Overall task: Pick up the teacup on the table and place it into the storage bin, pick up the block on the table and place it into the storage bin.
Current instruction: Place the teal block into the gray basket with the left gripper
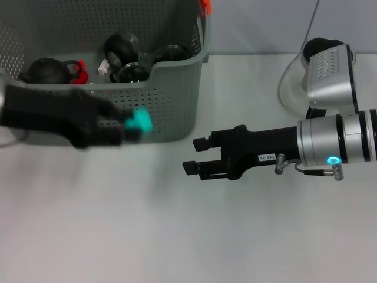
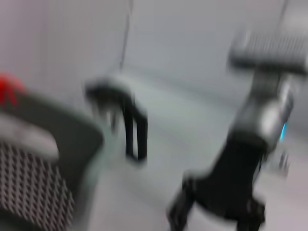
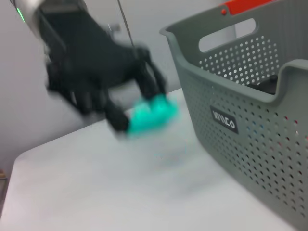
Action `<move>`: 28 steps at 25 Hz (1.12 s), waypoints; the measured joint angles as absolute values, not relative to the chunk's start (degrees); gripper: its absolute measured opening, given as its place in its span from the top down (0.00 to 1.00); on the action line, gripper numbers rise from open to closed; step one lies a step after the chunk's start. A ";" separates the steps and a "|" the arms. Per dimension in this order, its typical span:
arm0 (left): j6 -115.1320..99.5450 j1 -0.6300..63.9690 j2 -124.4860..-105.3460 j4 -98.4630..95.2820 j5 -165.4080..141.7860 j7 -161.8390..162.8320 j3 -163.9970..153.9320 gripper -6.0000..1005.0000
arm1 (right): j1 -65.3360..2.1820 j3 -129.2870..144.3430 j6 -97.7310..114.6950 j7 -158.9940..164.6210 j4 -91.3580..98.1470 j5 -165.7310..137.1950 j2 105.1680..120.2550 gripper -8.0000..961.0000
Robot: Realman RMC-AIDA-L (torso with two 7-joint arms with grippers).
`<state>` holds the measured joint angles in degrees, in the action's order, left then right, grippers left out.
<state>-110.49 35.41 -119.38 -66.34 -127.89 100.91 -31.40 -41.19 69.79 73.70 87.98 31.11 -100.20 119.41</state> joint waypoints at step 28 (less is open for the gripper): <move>-75.68 42.04 -114.26 -51.30 -125.39 105.45 -28.29 0.46 | -40.58 69.78 75.80 88.64 31.02 -100.28 118.97 0.30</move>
